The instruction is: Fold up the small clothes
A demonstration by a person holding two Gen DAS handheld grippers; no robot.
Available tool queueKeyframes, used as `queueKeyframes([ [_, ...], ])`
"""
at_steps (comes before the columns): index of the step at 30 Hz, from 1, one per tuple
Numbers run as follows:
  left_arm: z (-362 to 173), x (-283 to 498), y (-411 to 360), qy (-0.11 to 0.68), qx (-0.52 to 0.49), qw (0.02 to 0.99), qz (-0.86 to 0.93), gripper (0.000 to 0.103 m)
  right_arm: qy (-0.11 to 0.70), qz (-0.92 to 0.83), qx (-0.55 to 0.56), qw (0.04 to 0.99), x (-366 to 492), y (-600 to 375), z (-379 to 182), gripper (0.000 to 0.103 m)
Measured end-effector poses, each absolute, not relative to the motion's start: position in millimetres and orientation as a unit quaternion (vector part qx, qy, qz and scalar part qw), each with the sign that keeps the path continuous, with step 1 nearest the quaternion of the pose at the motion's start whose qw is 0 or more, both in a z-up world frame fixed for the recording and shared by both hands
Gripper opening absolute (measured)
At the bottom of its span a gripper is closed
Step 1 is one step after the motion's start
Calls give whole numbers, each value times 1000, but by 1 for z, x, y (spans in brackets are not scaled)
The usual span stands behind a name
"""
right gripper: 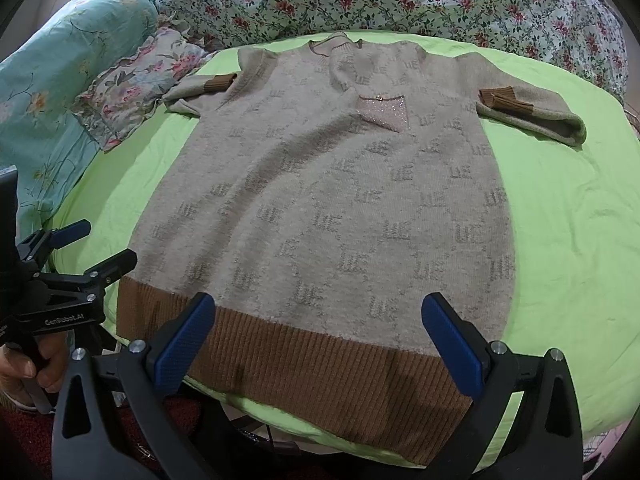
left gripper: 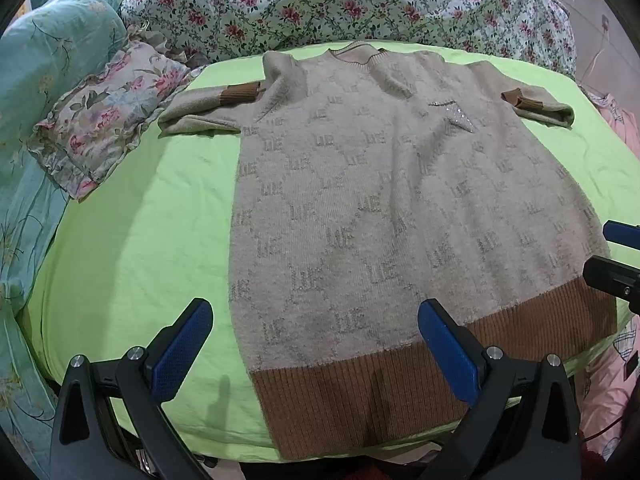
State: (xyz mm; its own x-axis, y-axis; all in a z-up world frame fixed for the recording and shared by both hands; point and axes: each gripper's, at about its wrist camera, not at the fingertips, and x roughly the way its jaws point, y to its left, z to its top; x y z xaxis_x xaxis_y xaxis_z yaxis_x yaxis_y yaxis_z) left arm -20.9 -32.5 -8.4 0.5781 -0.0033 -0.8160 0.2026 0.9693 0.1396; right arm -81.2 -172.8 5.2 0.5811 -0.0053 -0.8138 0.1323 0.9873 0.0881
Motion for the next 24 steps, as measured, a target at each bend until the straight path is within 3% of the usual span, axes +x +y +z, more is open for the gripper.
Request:
queueKeyframes([
  [24,-11,-18,-33,464,103,878,-56,103,457,-37,75,885,-78,-170,4,103],
])
